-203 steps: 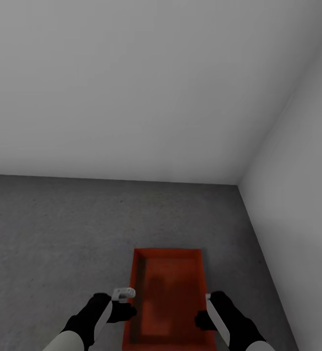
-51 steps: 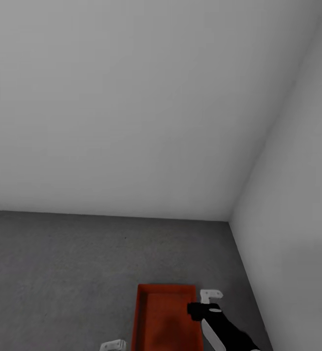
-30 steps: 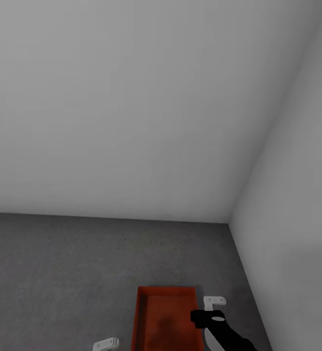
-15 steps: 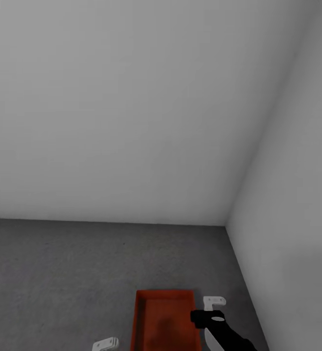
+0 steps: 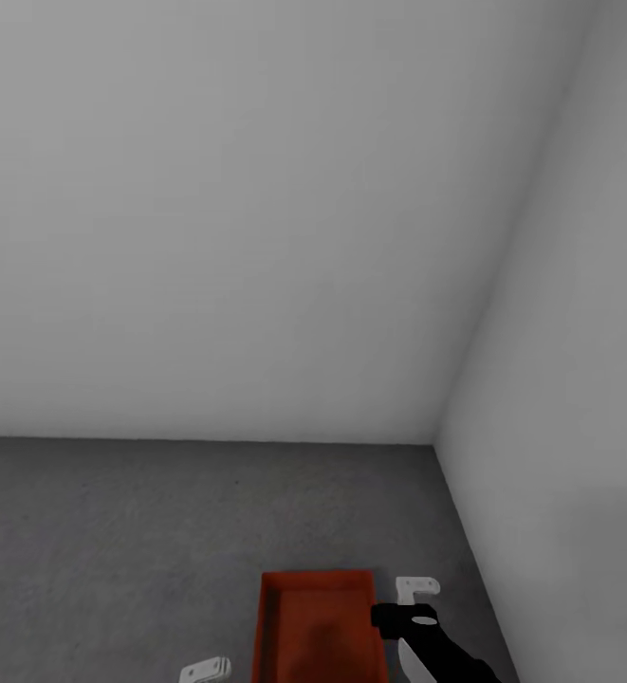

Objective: Move the two storage containers from the living room to the garage. In the garage, place one container on the floor and stack the other container on top of it (either order is fine).

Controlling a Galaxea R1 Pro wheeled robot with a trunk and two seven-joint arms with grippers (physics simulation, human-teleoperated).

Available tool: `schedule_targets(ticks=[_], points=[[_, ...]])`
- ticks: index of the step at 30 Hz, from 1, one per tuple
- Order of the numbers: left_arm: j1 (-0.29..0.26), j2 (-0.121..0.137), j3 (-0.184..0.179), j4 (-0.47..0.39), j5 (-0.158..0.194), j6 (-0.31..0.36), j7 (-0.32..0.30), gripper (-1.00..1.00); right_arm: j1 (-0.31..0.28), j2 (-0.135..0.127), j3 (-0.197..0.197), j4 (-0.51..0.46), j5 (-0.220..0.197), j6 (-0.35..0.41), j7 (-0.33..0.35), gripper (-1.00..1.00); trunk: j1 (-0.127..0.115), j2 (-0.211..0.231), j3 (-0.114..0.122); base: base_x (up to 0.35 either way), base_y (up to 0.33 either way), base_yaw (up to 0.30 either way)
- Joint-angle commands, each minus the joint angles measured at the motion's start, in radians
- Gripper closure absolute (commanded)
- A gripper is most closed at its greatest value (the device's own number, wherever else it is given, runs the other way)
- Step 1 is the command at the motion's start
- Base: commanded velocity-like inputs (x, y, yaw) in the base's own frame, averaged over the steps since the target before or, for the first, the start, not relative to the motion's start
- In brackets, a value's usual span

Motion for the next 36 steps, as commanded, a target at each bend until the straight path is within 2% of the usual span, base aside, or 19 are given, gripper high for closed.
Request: schedule_targets(ticks=[1, 6, 26, 36], points=[[0.0, -0.001, 0.008, -0.002, -0.001, 0.007, -0.006, -1.0, -0.001, -0.001, 0.008, -0.002, -0.006, 0.005, -0.009, -1.0, 0.0, -0.001, 0.0, 0.0, 0.0, -0.042], [0.0, -0.001, 0.008, -0.002, -0.001, 0.007, -0.006, -1.0, -0.001, -0.001, 0.008, -0.002, -0.006, 0.005, -0.009, -1.0, 0.0, -0.001, 0.008, 0.0, 0.0, -0.016], [0.0, -0.001, 0.008, -0.002, 0.0, 0.007, -0.004, -1.0, -0.001, -0.001, 0.008, -0.002, -0.007, 0.005, -0.009, -1.0, -0.076, 0.139, 0.097, 0.0, 0.0, -0.001], [0.0, -0.001, 0.008, -0.002, -0.001, 0.007, -0.01, -1.0, -0.001, -0.001, 0.008, -0.002, -0.007, 0.005, -0.009, -1.0, -0.076, 0.139, 0.098, 0.0, 0.0, 0.0]])
